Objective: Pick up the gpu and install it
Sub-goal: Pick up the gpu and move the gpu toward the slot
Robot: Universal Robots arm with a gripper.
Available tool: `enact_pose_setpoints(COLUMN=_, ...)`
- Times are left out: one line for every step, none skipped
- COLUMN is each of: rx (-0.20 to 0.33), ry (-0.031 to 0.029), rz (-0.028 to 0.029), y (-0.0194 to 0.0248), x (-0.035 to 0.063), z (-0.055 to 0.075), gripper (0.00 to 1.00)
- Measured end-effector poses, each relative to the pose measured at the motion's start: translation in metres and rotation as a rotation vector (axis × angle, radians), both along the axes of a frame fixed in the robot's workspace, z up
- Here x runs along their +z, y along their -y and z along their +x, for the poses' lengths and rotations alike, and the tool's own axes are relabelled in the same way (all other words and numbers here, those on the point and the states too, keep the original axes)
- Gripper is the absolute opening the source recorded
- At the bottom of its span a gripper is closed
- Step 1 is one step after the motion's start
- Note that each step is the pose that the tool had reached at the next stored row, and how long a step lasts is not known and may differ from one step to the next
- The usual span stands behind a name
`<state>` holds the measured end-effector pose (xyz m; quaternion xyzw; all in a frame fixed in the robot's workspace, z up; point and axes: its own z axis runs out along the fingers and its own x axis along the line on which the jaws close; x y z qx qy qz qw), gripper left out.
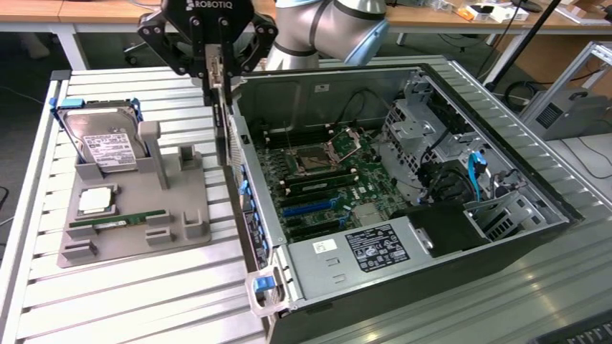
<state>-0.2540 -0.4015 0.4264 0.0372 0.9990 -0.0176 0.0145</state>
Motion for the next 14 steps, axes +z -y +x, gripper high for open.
enact_pose_setpoints(rx=0.0, ry=0.0001, rz=-0.0004, y=0.0002, x=-0.0001, z=0.0006, gripper=0.27)
enact_pose_setpoints(rx=0.0, ry=0.0, rz=-0.0008, y=0.0004, x=-0.0002, z=0.0012, gripper=0.27)
enact_pose_setpoints(rx=0.0, ry=0.0, rz=-0.0013, y=0.0006, x=-0.0003, z=0.0019, gripper=0.27)
enact_pose_setpoints(rx=0.0, ry=0.0, rz=-0.0018, y=0.0008, x=-0.0004, z=0.0025, gripper=0.27)
enact_pose_setpoints(rx=0.0, ry=0.0, rz=-0.0021, y=0.001, x=-0.0005, z=0.003, gripper=0.27)
enact_pose_setpoints(rx=0.0, ry=0.0, rz=-0.0025, y=0.0012, x=-0.0006, z=0.0034, gripper=0.27)
enact_pose_setpoints(rx=0.0, ry=0.0, rz=-0.0032, y=0.0014, x=-0.0007, z=0.0042, gripper=0.27)
enact_pose_setpoints(rx=0.0, ry=0.0, rz=-0.0038, y=0.0016, x=-0.0008, z=0.0048, gripper=0.27)
enact_pose_setpoints(rx=0.0, ry=0.0, rz=-0.0044, y=0.0018, x=-0.001, z=0.0054, gripper=0.27)
enact_pose_setpoints(rx=0.0, ry=0.0, rz=-0.0049, y=0.002, x=-0.0011, z=0.0058, gripper=0.27)
enact_pose_setpoints(rx=0.0, ry=0.0, rz=-0.0059, y=0.0022, x=-0.0012, z=0.0066, gripper=0.27)
enact_pose_setpoints(rx=0.0, ry=-0.0002, rz=-0.0068, y=0.0022, x=-0.0013, z=0.0073, gripper=0.27)
enact_pose_setpoints(rx=0.0, ry=-0.0002, rz=-0.0074, y=0.0023, x=-0.0014, z=0.0078, gripper=0.27)
enact_pose_setpoints(rx=0.0, ry=0.0, rz=-0.008, y=0.0024, x=-0.0017, z=0.0083, gripper=0.27)
